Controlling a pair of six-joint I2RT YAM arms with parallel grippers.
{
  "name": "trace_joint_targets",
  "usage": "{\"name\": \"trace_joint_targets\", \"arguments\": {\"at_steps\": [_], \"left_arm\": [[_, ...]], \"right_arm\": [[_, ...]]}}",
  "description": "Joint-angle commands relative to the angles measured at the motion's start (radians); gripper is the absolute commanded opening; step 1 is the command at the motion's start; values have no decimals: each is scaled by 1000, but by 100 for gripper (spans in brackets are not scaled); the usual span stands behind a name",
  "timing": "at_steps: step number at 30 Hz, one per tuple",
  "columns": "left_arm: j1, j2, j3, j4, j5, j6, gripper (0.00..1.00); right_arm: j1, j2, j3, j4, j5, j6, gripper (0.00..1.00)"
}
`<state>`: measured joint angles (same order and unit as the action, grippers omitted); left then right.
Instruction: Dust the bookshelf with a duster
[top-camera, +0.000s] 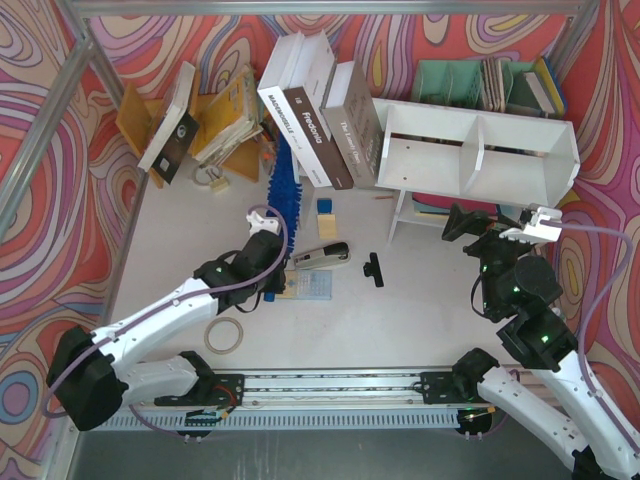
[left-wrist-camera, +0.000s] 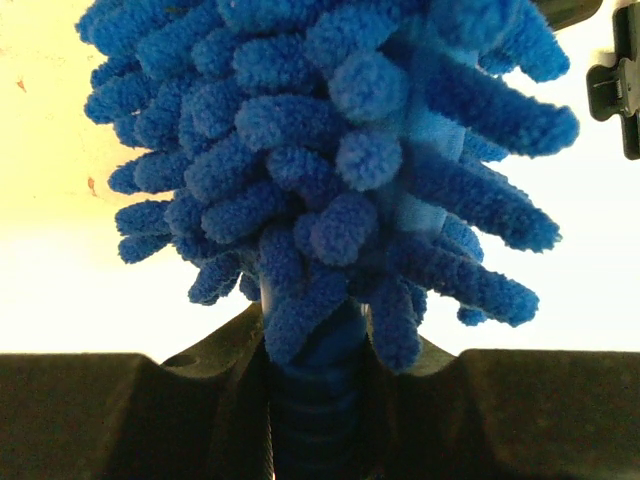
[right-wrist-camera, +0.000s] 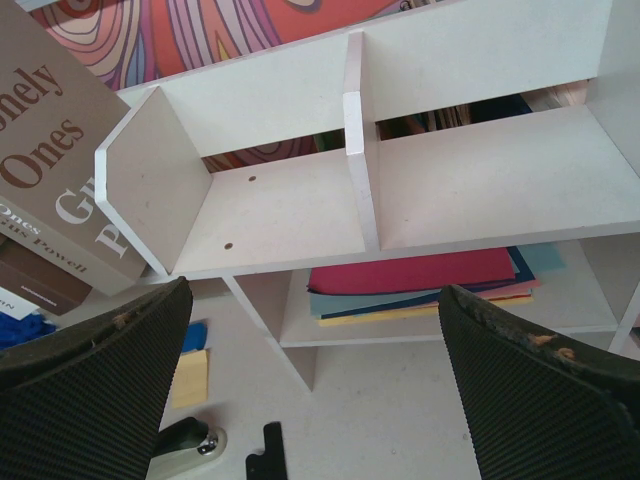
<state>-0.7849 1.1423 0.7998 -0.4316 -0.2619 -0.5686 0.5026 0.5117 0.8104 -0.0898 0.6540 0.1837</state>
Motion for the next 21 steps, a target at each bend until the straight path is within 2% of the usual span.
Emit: {"name": "trace_joint_targets", "arguments": {"at_steps": [1, 7, 12, 21], "left_arm": [[1, -8, 50, 33, -8, 43, 0], [1, -62, 164, -24, -60, 108, 0], [1, -59, 196, -26, -76, 120, 0], [1, -7, 86, 30, -20, 26, 0]], "right_arm": [[-4, -2, -2, -5, 6, 5, 99], [-4, 1, 0, -8, 5, 7, 99], [-4, -5, -2, -4, 4, 9, 99], [-4, -7, 1, -10, 5, 6, 99]]}}
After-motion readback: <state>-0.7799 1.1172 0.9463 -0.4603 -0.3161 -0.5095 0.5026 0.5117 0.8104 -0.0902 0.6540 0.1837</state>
